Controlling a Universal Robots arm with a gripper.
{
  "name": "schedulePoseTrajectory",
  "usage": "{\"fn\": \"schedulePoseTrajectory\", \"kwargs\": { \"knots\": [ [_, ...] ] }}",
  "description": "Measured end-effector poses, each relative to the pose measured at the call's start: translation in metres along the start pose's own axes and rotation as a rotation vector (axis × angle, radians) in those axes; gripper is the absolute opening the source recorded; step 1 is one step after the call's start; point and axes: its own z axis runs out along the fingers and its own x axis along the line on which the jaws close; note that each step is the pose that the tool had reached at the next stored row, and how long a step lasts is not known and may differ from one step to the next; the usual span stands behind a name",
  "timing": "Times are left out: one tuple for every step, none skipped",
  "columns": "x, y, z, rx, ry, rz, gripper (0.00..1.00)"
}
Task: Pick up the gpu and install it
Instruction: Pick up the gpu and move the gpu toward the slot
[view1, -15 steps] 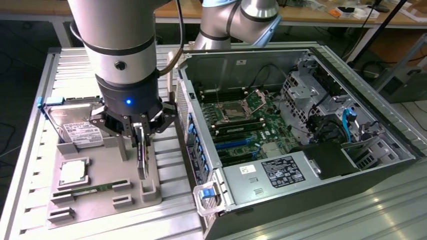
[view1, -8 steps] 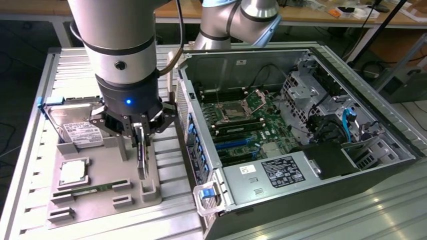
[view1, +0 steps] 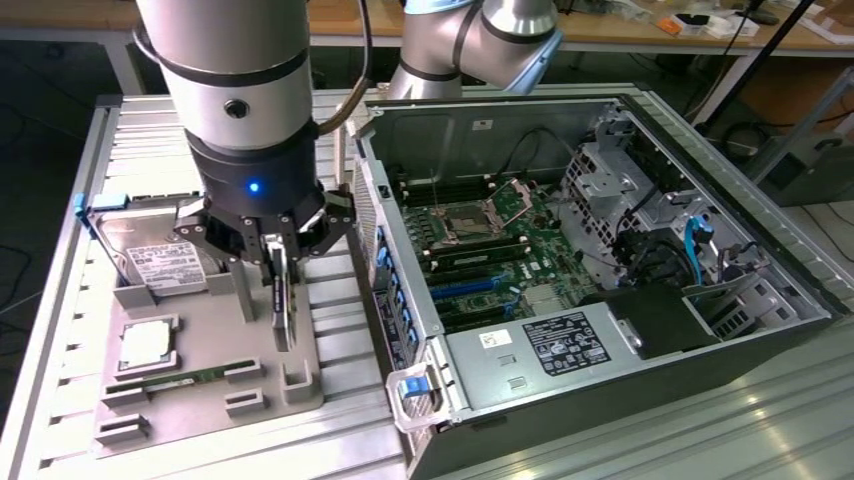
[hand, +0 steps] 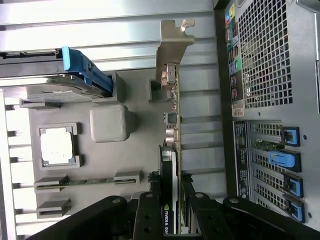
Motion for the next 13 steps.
{"fn": "schedulePoseTrajectory", "kwargs": {
  "knots": [
    [0.0,0.0002,-0.0032,-0.0002,-0.0001,0.0,0.27],
    [0.0,0.0003,-0.0056,-0.0003,0.0,0.0,0.27],
    [0.0,0.0004,-0.0077,-0.0005,0.0,0.0,0.27],
    [0.0,0.0005,-0.0097,-0.0012,0.0001,0.0,0.27],
    [0.0,0.0006,-0.0117,-0.0021,0.0002,0.0,0.27],
    [0.0,0.0007,-0.0136,-0.0033,0.0002,0.0,0.27],
    [0.0,0.0008,-0.0163,-0.0056,0.0004,0.0,0.27],
    [0.0,0.001,-0.0201,-0.0081,0.0006,0.0,0.27],
    [0.0,0.0012,-0.0251,-0.0102,0.0007,0.0,0.27],
    [-0.001,0.0013,-0.0278,-0.011,0.0008,0.0,0.27],
    [-0.001,0.0014,-0.0299,-0.0114,0.0009,0.0,0.27],
    [-0.001,0.0016,-0.0323,-0.012,0.0009,0.0,0.27],
    [-0.001,0.0017,-0.0347,-0.0125,0.0009,0.0,0.27]
  ]
}}
